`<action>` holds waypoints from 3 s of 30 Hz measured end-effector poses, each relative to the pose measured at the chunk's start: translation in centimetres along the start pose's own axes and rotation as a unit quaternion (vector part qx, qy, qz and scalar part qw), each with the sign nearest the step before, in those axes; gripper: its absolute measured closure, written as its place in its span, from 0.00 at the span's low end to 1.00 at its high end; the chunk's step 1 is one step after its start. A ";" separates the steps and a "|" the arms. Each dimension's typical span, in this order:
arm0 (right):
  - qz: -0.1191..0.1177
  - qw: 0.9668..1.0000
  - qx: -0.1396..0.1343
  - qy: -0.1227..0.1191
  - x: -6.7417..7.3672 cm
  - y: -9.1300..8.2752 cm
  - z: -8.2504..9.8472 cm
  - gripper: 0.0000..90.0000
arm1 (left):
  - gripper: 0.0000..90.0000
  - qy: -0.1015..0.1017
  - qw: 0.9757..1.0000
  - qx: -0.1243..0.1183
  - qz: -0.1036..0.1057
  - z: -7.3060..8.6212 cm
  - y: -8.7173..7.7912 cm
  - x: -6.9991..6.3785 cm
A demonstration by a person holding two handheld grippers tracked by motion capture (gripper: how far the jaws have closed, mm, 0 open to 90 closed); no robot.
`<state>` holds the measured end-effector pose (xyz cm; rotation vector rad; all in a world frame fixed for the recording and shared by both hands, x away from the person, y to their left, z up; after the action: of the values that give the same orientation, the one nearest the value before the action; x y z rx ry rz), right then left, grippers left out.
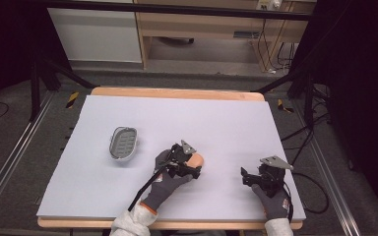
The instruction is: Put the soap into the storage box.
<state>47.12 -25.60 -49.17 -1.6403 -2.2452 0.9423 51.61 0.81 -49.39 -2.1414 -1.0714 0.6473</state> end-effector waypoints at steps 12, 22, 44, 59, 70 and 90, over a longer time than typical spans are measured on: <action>-0.001 1.000 0.002 0.001 0.0 0.0 0.0 0.08 | 0.30 0.002 1.000 0.020 0.000 0.5 1.1 -0.2; -0.001 1.000 0.003 0.000 0.0 0.1 0.0 0.08 | 0.34 0.004 1.000 0.025 0.000 0.3 1.1 -0.2; -0.001 1.000 0.002 0.001 0.0 0.0 0.0 0.07 | 0.35 0.004 1.000 0.000 0.020 -0.4 -2.6 -0.1; 0.002 1.000 0.002 0.001 -0.1 0.0 0.1 0.07 | 0.35 -0.010 0.999 -0.025 0.020 -0.3 -5.9 2.2; 0.003 1.000 0.002 0.001 -0.1 -0.1 0.1 0.07 | 0.35 -0.019 0.999 -0.038 0.014 0.2 -7.8 3.8; 0.002 1.000 0.001 0.003 0.1 -0.1 0.0 0.07 | 0.35 -0.050 0.997 -0.064 -0.005 1.0 -11.5 7.7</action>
<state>47.00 -25.58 -49.15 -1.6459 -2.2379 0.9397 49.32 12.74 -42.74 -2.2321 -1.2056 0.7058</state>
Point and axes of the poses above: each handheld gripper's, and its own axes: y roughly forward along the jaws, z roughly out of its underside, x roughly to its left, the point moved 4 cm from there along y, roughly forward along the jaws, and after that the axes turned 13 degrees about -y, right-handed, at the moved point
